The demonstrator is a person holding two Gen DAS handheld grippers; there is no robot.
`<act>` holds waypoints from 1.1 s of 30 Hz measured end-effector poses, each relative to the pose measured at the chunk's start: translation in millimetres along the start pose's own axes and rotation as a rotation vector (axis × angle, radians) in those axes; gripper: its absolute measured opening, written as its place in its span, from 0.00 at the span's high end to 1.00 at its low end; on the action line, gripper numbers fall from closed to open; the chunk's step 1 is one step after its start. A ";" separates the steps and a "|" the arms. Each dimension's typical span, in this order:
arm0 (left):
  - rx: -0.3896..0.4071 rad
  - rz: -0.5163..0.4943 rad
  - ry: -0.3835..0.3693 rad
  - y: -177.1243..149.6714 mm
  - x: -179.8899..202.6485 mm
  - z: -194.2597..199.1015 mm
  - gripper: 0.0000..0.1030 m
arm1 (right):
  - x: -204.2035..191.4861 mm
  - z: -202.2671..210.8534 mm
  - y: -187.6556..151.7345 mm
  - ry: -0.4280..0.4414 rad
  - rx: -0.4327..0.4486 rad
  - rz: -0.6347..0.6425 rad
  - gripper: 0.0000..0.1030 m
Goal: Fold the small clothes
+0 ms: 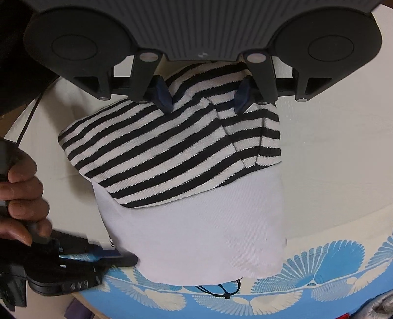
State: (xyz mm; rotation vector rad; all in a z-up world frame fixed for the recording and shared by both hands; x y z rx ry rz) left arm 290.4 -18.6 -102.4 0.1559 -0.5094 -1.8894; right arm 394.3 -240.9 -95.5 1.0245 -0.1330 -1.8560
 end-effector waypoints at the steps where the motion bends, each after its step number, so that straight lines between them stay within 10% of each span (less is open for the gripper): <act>1: -0.001 -0.003 0.001 1.6 0.6 1.0 0.41 | -3.9 3.7 2.8 0.004 0.038 0.026 1.00; 5: 0.042 -0.026 -0.041 7.1 6.1 13.4 0.41 | 5.6 26.9 18.0 -0.014 0.166 -0.029 1.00; 9: 0.064 -0.024 -0.092 7.6 8.8 23.4 0.41 | 32.6 -1.9 6.1 -0.248 0.037 -0.006 1.00; 13: 0.068 0.002 -0.101 6.5 3.0 27.8 0.41 | 8.4 -15.9 -6.4 -0.264 0.013 0.141 0.99; 18: 0.172 0.087 -0.150 15.0 -13.9 49.8 0.40 | -7.7 19.5 -10.9 -0.328 0.095 0.260 0.54; 24: 0.224 0.145 -0.141 26.0 -18.1 52.2 0.39 | -17.8 68.8 -21.4 -0.220 0.140 0.320 0.51; 29: 0.065 0.152 0.021 21.3 -20.2 9.7 0.39 | -17.1 63.3 -55.0 -0.146 -0.049 0.361 0.51; 33: 0.050 0.188 0.045 21.4 -19.7 6.7 0.39 | 3.2 30.8 -89.8 -0.294 -0.251 0.480 0.48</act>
Point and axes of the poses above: each gripper's, at about its wrist camera, not at the fingertips, and z roughly against the way its jaws point, x to its right, y to its top, the point moved 3 cm from there along -z, roughly the way its jaws point, and after that the axes turned 7 degrees about x, right-handed, at the moved point
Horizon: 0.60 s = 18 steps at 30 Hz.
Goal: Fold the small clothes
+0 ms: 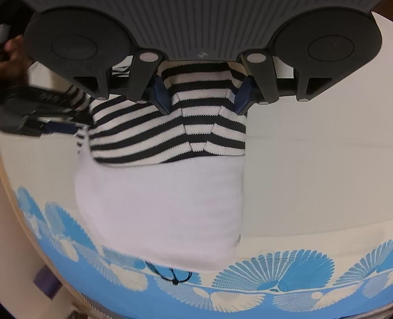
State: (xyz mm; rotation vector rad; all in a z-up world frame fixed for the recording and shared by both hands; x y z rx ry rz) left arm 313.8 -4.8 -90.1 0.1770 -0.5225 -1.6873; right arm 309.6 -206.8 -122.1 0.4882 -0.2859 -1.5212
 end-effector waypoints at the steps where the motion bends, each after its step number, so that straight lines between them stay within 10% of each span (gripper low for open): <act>1: 0.013 0.008 -0.003 0.0 0.3 4.5 0.39 | 1.8 0.8 0.5 -0.003 0.005 -0.010 0.47; 11: 0.039 -0.039 0.061 -9.0 4.2 9.4 0.29 | 8.9 -0.1 -11.3 -0.072 -0.069 -0.010 0.48; 18: 0.401 -0.185 0.108 -14.9 34.1 96.8 0.16 | 7.9 104.0 0.7 -0.097 0.317 -0.105 0.30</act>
Point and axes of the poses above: each gripper's, at about its wrist camera, not at the fingertips, and z roughly against the way its jaws point, x to its right, y to its top, the point moved 3 cm from there along -z, roughly the way its jaws point, and after that the axes turned 7 degrees about x, right-handed, at the moved point
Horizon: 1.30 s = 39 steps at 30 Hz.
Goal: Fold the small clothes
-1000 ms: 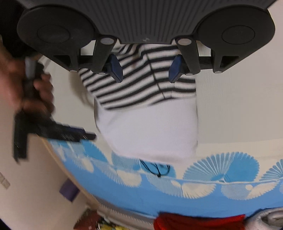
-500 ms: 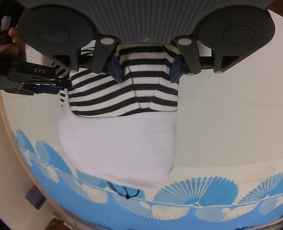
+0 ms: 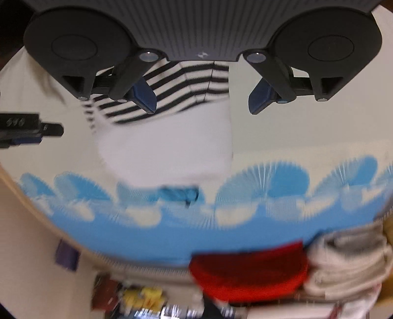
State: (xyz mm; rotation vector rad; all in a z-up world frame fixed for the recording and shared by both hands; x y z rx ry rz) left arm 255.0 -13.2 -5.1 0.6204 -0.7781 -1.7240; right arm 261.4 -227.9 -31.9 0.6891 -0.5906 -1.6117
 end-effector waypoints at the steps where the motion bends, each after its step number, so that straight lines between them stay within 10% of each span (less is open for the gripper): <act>1: 0.023 0.024 -0.007 1.0 -1.9 12.6 0.16 | 2.1 14.2 2.4 0.003 0.043 -0.007 0.20; 11: 0.134 0.089 0.087 -35.7 16.5 117.8 0.09 | 25.5 121.3 -32.0 0.007 0.304 -0.111 0.08; 19: 0.074 0.083 0.106 -98.9 50.5 141.9 0.09 | -2.5 140.6 -76.6 -0.008 0.246 -0.032 0.08; 39: -0.022 0.163 0.117 -100.9 31.1 103.3 0.09 | -40.2 124.0 -90.0 -0.012 0.181 0.071 0.08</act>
Point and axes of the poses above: each gripper's, at about its wrist camera, not at the fingertips, and z roughly against the way its jaws point, x to its right, y to its top, the point moved 3 cm from there along -z, roughly the way its jaws point, and after that the axes turned 7 degrees about x, right-handed, at the moved point
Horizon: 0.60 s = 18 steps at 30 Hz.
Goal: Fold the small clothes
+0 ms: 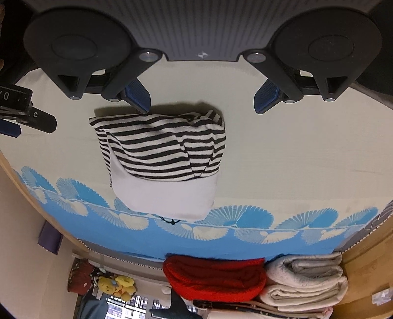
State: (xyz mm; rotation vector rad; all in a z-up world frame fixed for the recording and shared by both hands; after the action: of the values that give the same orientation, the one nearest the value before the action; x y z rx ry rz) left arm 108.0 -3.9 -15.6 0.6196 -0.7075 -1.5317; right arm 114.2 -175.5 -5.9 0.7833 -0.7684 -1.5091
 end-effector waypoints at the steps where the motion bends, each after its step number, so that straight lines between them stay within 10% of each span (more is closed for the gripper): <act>1: -0.005 0.003 0.000 0.0 0.0 -1.0 0.09 | -1.1 -1.0 -0.4 0.001 -0.004 -0.001 0.08; 18: -0.018 0.003 0.006 -3.7 7.0 -2.6 0.09 | -2.2 -2.8 -2.3 0.001 -0.021 -0.014 0.08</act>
State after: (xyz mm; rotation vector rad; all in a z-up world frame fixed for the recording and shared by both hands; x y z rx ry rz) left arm 107.0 -10.9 -19.9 0.6088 -0.6894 -1.5312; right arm 115.4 -173.2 -9.3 0.7750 -0.7473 -1.5267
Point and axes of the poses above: each gripper's, at about its wrist camera, not at the fingertips, and z roughly against the way its jaws point, x to its right, y to its top, the point moved 3 cm from there along -z, roughly the way its jaws point, and after that the axes turned 7 degrees about x, right-handed, at the moved point
